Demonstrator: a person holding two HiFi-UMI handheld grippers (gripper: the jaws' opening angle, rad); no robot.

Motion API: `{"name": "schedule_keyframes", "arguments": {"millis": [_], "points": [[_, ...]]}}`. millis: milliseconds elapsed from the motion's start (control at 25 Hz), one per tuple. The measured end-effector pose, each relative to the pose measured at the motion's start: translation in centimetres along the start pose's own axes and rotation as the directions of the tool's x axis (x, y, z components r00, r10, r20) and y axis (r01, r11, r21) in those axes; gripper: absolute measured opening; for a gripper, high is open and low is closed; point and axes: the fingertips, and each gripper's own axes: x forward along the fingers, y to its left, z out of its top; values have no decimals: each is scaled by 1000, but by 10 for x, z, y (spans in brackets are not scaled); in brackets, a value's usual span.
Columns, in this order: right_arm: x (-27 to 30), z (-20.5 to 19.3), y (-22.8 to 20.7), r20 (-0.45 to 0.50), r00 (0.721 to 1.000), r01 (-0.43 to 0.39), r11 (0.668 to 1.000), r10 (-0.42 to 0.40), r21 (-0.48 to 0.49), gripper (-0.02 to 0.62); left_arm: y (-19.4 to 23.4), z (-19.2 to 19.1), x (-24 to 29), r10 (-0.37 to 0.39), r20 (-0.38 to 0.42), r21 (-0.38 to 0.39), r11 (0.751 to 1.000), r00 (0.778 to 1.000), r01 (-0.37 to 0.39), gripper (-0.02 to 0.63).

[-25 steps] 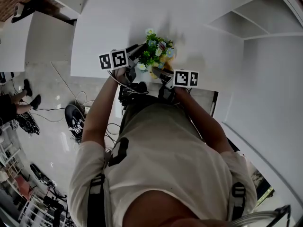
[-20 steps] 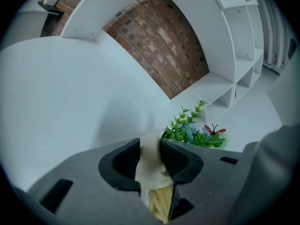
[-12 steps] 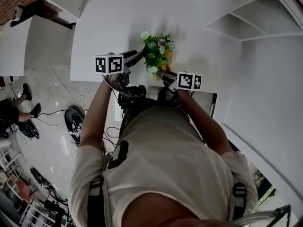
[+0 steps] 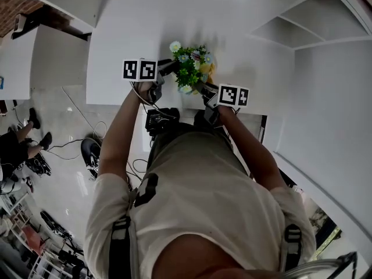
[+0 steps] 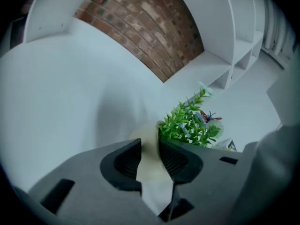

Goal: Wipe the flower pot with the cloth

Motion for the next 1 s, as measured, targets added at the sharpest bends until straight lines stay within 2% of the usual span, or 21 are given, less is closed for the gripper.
{"name": "schedule_keyframes", "arguments": {"millis": [40, 120, 320, 480, 600, 680, 720, 800, 880, 920, 1000], "points": [[4, -7, 2, -16, 1000, -3, 1000, 3, -1, 124, 2, 0, -1, -5, 22, -49, 999, 1000, 6, 135], [9, -21, 5, -40, 999, -12, 1000, 12, 9, 124, 4, -1, -3, 4, 59, -99, 995, 998, 2, 132], [15, -56, 14, -141, 989, -47, 998, 52, 42, 124, 5, -4, -9, 60, 134, -139, 989, 989, -41, 127], [24, -54, 15, -149, 985, -74, 996, 81, 50, 124, 8, -2, -8, 83, 179, -181, 982, 980, -50, 130], [12, -50, 6, -119, 991, -49, 997, 55, 52, 124, 1, -15, -3, 75, 184, -150, 988, 980, -47, 149], [2, -39, 1, -69, 997, -29, 997, 33, 65, 124, -7, -19, -4, 32, 144, -113, 993, 989, -16, 239], [-2, -29, -1, -40, 999, -20, 997, 23, 69, 124, -10, -16, -6, 14, 124, -86, 996, 992, -3, 256], [-8, -10, -5, 15, 1000, -4, 997, 3, 73, 124, -10, -9, -10, 8, 88, -18, 1000, 996, -7, 255], [-10, 5, -9, 61, 998, 9, 997, -13, 76, 124, -7, -9, -9, 17, 38, 44, 999, 999, -18, 210], [-9, 10, -10, 77, 997, 12, 997, -18, 75, 124, -6, -10, -7, 17, 17, 58, 998, 1000, -18, 178], [-6, 15, -9, 83, 996, 14, 997, -20, 71, 124, -4, -13, -4, 6, 3, 31, 1000, 1000, -7, 172]]}}
